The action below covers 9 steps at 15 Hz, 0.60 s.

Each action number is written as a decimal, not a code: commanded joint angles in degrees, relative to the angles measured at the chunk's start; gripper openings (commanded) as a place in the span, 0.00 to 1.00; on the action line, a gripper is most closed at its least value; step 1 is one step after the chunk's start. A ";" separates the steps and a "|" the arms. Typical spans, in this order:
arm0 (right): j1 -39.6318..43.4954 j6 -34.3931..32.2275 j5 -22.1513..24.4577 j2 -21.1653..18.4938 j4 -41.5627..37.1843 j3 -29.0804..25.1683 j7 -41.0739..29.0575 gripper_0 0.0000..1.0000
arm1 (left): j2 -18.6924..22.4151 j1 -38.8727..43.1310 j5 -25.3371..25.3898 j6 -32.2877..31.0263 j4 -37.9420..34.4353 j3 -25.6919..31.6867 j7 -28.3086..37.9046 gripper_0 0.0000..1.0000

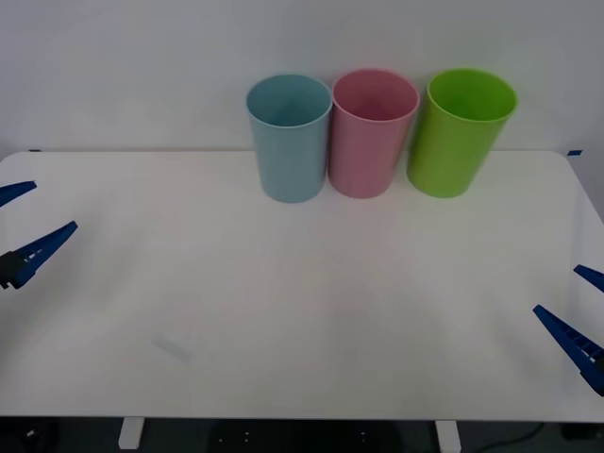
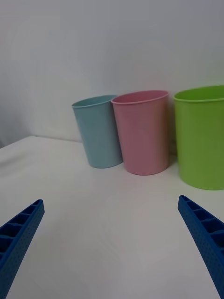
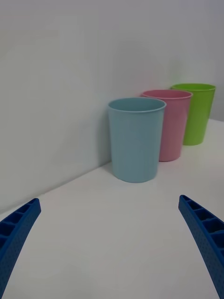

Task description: Grasp the object on the table and drop it into the matching bin: aluminum can to the light blue bin, PET bottle to the pink bin.

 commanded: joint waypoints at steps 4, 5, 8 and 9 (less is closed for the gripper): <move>0.00 0.00 0.00 0.00 0.00 0.00 0.00 1.00 | 0.09 8.28 0.94 -2.37 -3.54 3.97 1.19 1.00; 0.00 0.00 0.00 0.00 0.00 0.00 0.00 1.00 | 0.09 9.42 1.38 -2.37 -3.98 4.32 1.37 1.00; 0.00 0.00 0.00 0.00 0.00 0.00 0.00 1.00 | 0.18 11.44 3.75 -2.90 -5.13 4.23 1.81 1.00; 0.00 0.00 0.00 0.00 0.00 0.00 0.00 1.00 | 0.09 11.44 3.75 -2.98 -5.13 4.32 1.81 1.00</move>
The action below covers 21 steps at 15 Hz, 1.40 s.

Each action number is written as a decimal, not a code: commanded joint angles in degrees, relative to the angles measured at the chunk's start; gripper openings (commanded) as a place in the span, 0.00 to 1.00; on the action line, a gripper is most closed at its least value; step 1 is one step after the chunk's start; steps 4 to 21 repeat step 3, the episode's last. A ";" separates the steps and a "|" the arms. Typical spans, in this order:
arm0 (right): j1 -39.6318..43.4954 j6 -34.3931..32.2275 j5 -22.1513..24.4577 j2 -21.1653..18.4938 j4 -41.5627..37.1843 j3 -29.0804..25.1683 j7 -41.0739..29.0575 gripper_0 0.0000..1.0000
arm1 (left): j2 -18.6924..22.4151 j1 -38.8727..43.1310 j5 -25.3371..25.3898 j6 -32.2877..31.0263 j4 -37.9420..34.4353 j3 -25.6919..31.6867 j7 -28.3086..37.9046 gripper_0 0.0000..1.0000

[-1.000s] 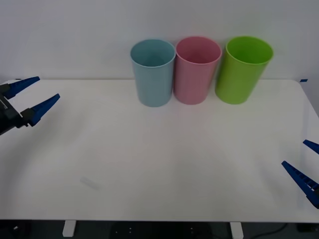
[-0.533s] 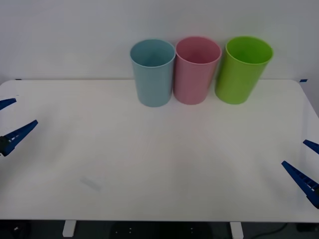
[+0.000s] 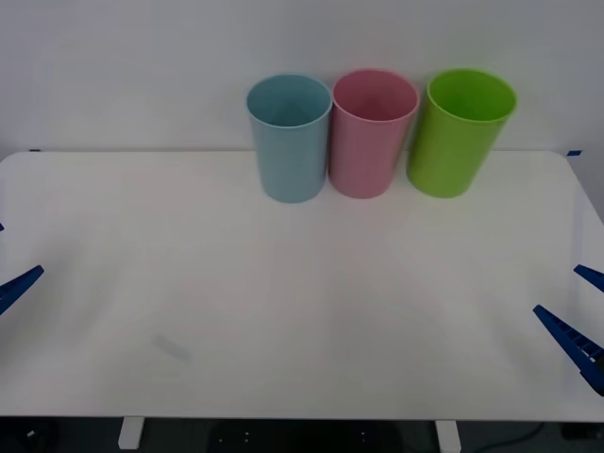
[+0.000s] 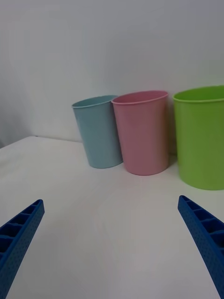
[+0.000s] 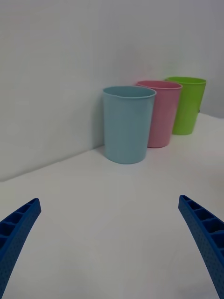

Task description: Grasp the object on the table and drop it into the matching bin: aluminum can to the light blue bin, PET bottle to the pink bin.

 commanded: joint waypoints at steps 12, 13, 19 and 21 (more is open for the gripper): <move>0.00 0.00 0.00 0.00 0.00 0.00 0.00 1.00 | -0.03 0.20 0.40 -0.22 -0.07 0.02 -0.05 1.00; 0.00 0.00 0.00 0.00 0.00 0.00 0.00 1.00 | -0.03 0.20 0.40 -0.22 -0.07 0.02 -0.05 1.00; 0.00 0.00 0.00 0.00 0.00 0.00 0.00 1.00 | -0.03 0.20 0.40 -0.22 -0.07 0.02 -0.05 1.00; 0.00 0.00 0.00 0.00 0.00 0.00 0.00 1.00 | -0.03 0.20 0.40 -0.22 -0.07 0.02 -0.05 1.00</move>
